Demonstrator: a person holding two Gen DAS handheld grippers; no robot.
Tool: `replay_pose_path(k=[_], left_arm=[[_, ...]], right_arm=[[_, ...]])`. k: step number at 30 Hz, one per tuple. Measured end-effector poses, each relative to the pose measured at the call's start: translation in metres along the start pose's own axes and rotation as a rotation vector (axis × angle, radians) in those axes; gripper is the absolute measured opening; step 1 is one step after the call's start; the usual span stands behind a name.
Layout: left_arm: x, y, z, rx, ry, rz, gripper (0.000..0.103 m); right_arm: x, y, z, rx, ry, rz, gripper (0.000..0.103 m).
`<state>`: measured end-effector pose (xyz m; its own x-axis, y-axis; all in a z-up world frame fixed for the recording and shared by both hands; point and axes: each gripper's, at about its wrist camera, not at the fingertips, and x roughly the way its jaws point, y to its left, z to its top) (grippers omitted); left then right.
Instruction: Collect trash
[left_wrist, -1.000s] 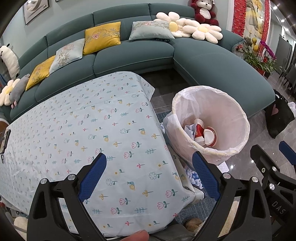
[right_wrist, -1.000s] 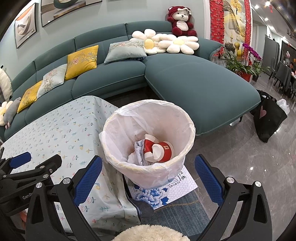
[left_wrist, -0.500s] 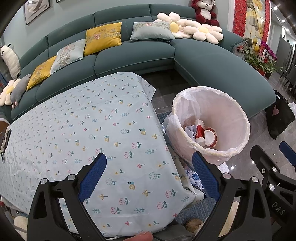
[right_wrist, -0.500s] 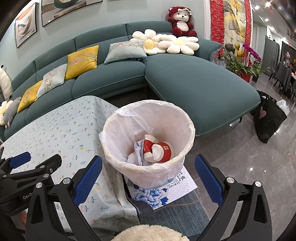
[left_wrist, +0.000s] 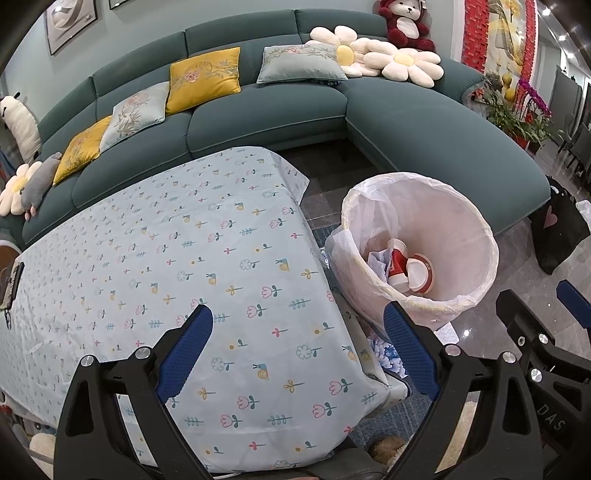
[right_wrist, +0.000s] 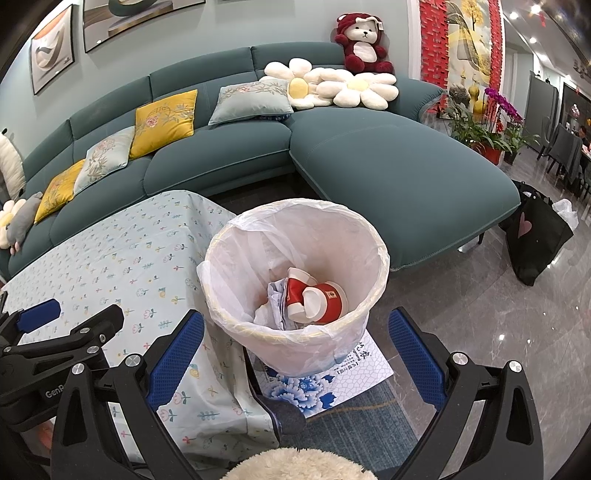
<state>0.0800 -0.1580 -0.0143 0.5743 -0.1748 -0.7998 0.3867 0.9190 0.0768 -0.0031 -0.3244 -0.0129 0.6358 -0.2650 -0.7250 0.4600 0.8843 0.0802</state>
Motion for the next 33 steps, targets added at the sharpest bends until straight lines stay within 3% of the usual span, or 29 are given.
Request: replay_pose_path(k=[33], left_arm=[[0.005, -0.011, -0.002, 0.038, 0.016, 0.009, 0.089]], right_arm=[[0.002, -0.011, -0.003, 0.008, 0.008, -0.018, 0.096]])
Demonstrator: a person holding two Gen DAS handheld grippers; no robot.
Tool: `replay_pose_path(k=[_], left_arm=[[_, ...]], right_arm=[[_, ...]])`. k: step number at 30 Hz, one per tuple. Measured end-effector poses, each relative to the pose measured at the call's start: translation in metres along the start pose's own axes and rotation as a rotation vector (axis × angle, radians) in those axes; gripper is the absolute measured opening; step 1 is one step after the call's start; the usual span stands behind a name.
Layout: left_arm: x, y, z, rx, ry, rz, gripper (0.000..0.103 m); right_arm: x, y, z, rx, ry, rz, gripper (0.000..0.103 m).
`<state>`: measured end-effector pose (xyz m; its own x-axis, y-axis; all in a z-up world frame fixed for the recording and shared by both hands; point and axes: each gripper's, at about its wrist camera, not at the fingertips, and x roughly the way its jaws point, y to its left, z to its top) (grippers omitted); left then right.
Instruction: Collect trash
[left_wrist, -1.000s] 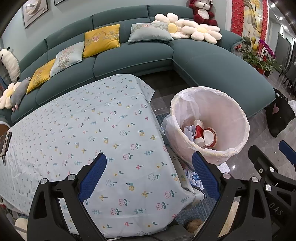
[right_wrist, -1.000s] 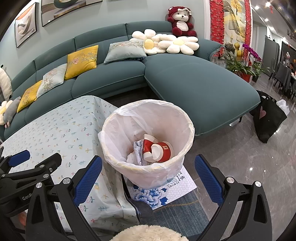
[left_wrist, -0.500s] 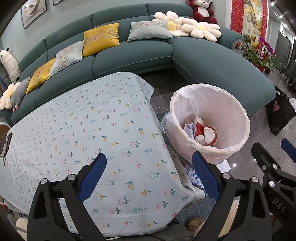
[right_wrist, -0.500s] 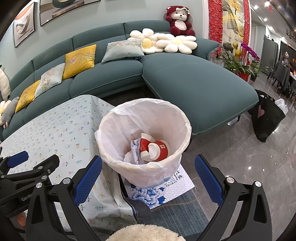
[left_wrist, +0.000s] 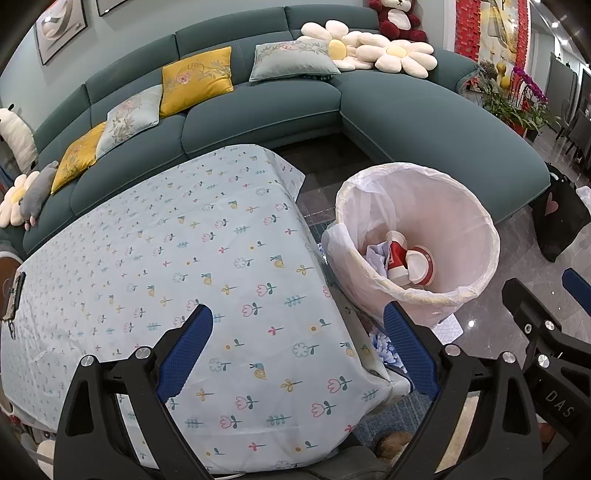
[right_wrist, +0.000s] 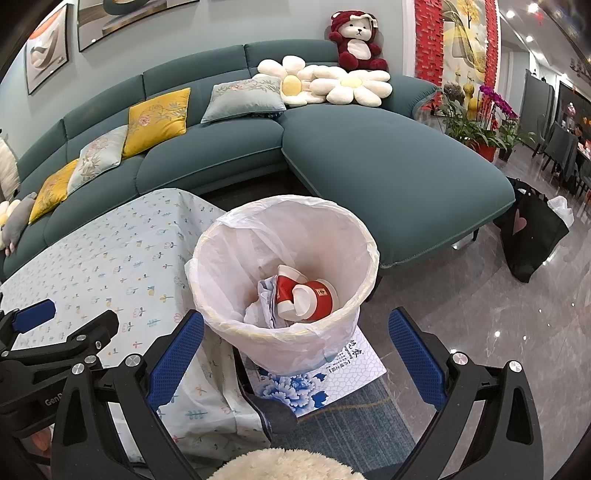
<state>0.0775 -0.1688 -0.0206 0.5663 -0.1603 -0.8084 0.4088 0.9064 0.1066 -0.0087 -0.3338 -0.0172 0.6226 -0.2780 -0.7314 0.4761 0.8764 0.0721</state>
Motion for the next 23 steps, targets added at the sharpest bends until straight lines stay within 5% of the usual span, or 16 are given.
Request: replay_pose_path(k=[23], left_arm=[[0.016, -0.009, 0.002, 0.027, -0.007, -0.024, 0.089]], right_arm=[[0.018, -0.006, -0.001, 0.011, 0.040, -0.009, 0.096]])
